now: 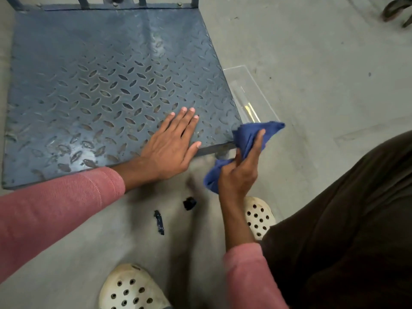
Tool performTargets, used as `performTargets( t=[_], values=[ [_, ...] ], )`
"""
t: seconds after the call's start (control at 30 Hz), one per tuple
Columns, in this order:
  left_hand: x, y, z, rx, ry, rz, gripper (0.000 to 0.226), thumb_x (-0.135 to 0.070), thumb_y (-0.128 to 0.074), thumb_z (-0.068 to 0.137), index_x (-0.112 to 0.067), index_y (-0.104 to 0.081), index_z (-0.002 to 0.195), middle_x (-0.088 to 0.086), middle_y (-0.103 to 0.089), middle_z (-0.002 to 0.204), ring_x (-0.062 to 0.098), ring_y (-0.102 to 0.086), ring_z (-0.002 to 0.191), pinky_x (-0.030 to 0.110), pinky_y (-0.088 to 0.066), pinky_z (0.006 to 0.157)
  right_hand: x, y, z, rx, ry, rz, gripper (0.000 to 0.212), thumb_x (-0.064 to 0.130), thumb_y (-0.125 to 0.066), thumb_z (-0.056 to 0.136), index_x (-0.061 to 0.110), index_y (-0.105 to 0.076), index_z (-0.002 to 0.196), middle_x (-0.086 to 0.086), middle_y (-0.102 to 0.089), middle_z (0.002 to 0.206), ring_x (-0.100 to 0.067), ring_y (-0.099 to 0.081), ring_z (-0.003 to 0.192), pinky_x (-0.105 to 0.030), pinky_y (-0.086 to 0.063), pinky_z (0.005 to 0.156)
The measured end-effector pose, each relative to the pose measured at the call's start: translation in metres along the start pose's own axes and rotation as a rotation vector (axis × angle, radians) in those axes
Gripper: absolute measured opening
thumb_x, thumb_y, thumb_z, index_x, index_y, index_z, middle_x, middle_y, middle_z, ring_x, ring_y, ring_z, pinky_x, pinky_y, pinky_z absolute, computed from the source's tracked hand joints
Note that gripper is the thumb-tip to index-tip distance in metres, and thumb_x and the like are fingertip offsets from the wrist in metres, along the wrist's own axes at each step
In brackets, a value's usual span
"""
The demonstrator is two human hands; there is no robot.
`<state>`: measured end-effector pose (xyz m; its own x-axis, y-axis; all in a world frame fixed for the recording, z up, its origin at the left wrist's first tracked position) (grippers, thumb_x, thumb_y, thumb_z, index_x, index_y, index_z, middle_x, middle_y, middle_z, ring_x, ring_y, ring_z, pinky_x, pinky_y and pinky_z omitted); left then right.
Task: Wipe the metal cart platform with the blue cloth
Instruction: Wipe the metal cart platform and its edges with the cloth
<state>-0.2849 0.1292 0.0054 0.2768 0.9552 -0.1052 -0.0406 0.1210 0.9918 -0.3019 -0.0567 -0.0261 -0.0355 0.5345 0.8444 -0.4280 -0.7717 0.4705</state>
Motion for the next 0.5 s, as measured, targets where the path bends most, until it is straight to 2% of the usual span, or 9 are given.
performTargets(
  t=[0.07, 0.13, 0.2, 0.27, 0.33, 0.4, 0.5],
  values=[
    [-0.001, 0.001, -0.001, 0.016, -0.009, 0.01, 0.072, -0.048, -0.02, 0.108, -0.001, -0.021, 0.163, 0.018, -0.016, 0.171, 0.03, -0.011, 0.161, 0.048, -0.012, 0.13, 0.008, -0.007, 0.016, 0.106, 0.015, -0.028, 0.096, -0.009, -0.042, 0.072, 0.027, -0.02, 0.158, 0.003, -0.026, 0.165, -0.04, -0.045, 0.138, -0.049, -0.048, 0.1],
    [-0.002, 0.003, -0.001, 0.022, -0.01, 0.003, 0.073, -0.048, -0.019, 0.107, 0.0, -0.021, 0.162, 0.019, -0.017, 0.171, 0.031, -0.011, 0.16, 0.049, -0.013, 0.13, 0.021, -0.011, -0.007, 0.223, 0.105, -0.024, 0.091, -0.004, -0.038, 0.068, 0.011, -0.028, 0.157, -0.001, -0.023, 0.165, -0.029, -0.034, 0.148, -0.056, -0.043, 0.107],
    [0.003, 0.006, -0.003, 0.023, -0.02, -0.022, 0.074, -0.048, -0.018, 0.106, 0.0, -0.025, 0.161, 0.018, -0.02, 0.171, 0.031, -0.015, 0.16, 0.048, -0.015, 0.13, 0.033, -0.008, -0.037, 0.302, 0.225, -0.025, 0.086, -0.008, -0.038, 0.068, 0.001, -0.035, 0.153, -0.006, -0.027, 0.163, -0.021, -0.025, 0.152, -0.058, -0.04, 0.11],
    [0.015, 0.008, -0.014, 0.017, -0.012, -0.036, 0.073, -0.048, -0.019, 0.106, 0.0, -0.028, 0.161, 0.017, -0.022, 0.17, 0.03, -0.017, 0.159, 0.048, -0.016, 0.13, 0.043, -0.005, -0.04, 0.319, 0.364, 0.001, 0.079, -0.015, -0.039, 0.071, -0.002, -0.041, 0.148, -0.01, -0.031, 0.16, -0.022, -0.025, 0.152, -0.059, -0.039, 0.111],
    [0.029, 0.008, -0.033, 0.017, 0.016, 0.0, 0.072, -0.048, -0.021, 0.107, -0.001, -0.025, 0.162, 0.016, -0.02, 0.171, 0.029, -0.015, 0.16, 0.047, -0.014, 0.13, 0.05, -0.005, -0.017, 0.273, 0.4, 0.014, 0.072, -0.018, -0.043, 0.077, -0.001, -0.044, 0.147, -0.009, -0.033, 0.16, -0.026, -0.027, 0.151, -0.06, -0.035, 0.114],
    [0.04, 0.007, -0.051, 0.023, 0.049, 0.05, 0.074, -0.051, -0.019, 0.108, -0.002, -0.02, 0.163, 0.016, -0.015, 0.172, 0.028, -0.01, 0.161, 0.047, -0.013, 0.13, 0.051, -0.013, 0.009, 0.229, 0.308, -0.049, 0.061, -0.005, -0.048, 0.092, 0.009, -0.042, 0.151, -0.003, -0.029, 0.163, -0.03, -0.015, 0.154, -0.062, -0.023, 0.119],
    [0.043, 0.007, -0.065, 0.04, 0.103, 0.049, 0.079, -0.055, -0.017, 0.107, -0.001, -0.014, 0.164, 0.017, -0.008, 0.173, 0.029, -0.003, 0.161, 0.051, -0.012, 0.13, 0.041, -0.032, 0.016, 0.252, 0.156, -0.275, 0.047, 0.035, -0.041, 0.106, 0.031, -0.039, 0.153, 0.009, -0.017, 0.167, -0.026, 0.008, 0.155, -0.075, -0.011, 0.113]
  ],
)
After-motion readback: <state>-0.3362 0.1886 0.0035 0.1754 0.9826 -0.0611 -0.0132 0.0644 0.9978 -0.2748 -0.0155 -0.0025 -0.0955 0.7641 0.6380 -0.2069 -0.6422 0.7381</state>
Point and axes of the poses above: each hand's wrist, its own z-axis towards the middle knuckle, its own y-axis out of the back of the hand, x = y × z, the point moved 2 cm from there along z, towards the middle knuckle
